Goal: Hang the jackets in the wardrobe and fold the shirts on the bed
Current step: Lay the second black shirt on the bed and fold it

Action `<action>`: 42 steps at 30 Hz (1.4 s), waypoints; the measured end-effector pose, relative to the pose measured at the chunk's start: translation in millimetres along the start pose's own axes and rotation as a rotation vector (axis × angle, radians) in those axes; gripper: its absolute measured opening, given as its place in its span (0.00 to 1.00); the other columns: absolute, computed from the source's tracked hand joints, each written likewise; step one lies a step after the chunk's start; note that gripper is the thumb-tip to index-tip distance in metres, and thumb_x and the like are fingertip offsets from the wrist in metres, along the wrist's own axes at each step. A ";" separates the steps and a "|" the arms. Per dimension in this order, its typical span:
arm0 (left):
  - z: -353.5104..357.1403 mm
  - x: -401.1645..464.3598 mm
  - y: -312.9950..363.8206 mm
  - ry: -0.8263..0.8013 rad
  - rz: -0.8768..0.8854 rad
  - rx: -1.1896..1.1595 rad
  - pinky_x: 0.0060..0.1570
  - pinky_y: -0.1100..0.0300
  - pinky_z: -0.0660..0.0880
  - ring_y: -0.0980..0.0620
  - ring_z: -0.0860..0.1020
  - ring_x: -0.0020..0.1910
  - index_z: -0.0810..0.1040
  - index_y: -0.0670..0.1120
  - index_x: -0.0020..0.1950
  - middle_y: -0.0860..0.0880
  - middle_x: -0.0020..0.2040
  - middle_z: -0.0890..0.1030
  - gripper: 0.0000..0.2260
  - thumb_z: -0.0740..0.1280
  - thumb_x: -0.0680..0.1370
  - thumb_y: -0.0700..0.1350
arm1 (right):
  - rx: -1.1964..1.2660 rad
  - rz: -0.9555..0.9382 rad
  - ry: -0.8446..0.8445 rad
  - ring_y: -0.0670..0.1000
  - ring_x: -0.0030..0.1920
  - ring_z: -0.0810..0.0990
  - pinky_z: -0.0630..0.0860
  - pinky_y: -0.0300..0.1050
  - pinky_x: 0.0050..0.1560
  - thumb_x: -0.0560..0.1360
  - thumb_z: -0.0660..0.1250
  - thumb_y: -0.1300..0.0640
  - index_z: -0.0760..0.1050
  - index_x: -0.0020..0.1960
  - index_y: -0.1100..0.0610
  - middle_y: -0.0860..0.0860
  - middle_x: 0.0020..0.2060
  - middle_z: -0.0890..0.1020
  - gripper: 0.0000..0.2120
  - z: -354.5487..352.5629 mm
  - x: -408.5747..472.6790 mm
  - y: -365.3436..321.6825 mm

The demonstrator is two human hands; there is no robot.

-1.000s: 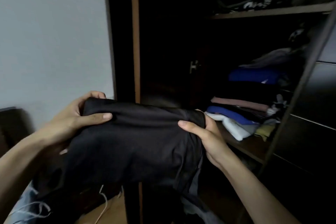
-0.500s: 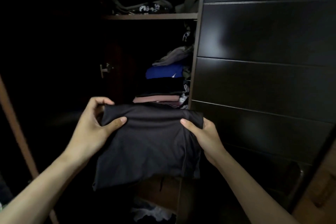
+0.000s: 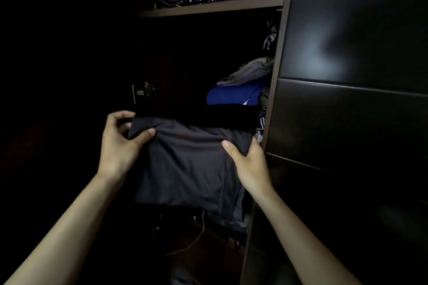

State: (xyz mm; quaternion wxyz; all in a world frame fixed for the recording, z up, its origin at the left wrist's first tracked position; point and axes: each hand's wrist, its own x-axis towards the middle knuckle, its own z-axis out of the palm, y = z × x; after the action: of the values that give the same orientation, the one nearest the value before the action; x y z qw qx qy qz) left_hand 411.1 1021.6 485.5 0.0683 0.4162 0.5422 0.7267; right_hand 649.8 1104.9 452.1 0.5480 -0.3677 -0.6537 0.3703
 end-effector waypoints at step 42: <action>-19.8 -22.3 -72.0 -0.272 -0.140 0.862 0.57 0.62 0.71 0.49 0.78 0.60 0.76 0.45 0.67 0.46 0.62 0.80 0.14 0.61 0.83 0.46 | -0.738 -0.275 -0.797 0.62 0.67 0.75 0.72 0.53 0.63 0.82 0.64 0.49 0.73 0.69 0.60 0.59 0.66 0.76 0.20 151.1 20.7 41.8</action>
State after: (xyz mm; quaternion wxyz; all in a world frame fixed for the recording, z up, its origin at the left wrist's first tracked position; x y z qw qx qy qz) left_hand 386.7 1023.8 411.5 0.0081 0.4606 0.8081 0.3672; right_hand 500.8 1130.1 405.3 0.1366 -0.2782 -0.9385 0.1523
